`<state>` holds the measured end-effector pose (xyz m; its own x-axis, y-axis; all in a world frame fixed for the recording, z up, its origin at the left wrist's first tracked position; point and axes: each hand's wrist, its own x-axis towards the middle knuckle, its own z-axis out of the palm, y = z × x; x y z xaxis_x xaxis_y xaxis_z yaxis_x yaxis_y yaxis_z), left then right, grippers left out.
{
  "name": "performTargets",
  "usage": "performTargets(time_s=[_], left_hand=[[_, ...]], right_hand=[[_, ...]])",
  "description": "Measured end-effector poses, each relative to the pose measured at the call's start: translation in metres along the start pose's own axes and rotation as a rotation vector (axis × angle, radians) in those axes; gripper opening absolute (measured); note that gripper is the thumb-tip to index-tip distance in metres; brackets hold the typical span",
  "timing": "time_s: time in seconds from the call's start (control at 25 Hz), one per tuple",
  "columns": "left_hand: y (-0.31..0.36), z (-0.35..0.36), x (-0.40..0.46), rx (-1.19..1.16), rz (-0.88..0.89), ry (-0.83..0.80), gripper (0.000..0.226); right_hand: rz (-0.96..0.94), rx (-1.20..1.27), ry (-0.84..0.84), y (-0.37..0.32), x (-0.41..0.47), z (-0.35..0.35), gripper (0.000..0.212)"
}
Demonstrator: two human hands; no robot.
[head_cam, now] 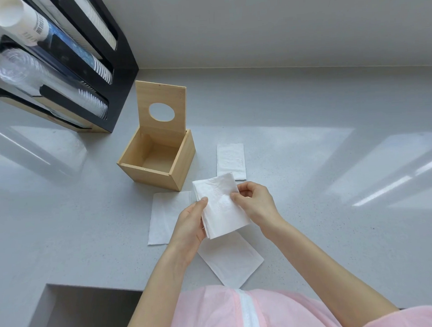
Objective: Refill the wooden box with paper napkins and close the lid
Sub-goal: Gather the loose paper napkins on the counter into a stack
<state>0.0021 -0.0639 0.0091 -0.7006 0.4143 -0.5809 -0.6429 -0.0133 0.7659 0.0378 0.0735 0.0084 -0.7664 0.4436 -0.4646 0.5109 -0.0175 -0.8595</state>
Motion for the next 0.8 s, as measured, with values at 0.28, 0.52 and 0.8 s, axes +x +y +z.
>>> performTargets(time_s=[0.28,0.52,0.8], left_hand=[[-0.003,-0.005,-0.005,0.051,0.032,0.051,0.025],[0.000,-0.019,-0.016,-0.069,0.090,0.182,0.022],[-0.010,-0.037,-0.032,-0.159,0.113,0.252,0.023]], right_hand=[[0.010,0.018,-0.045,0.004,0.000,0.001,0.011],[-0.100,-0.430,-0.093,0.012,-0.016,-0.004,0.028],[-0.243,-1.081,-0.151,0.023,-0.038,0.013,0.034]])
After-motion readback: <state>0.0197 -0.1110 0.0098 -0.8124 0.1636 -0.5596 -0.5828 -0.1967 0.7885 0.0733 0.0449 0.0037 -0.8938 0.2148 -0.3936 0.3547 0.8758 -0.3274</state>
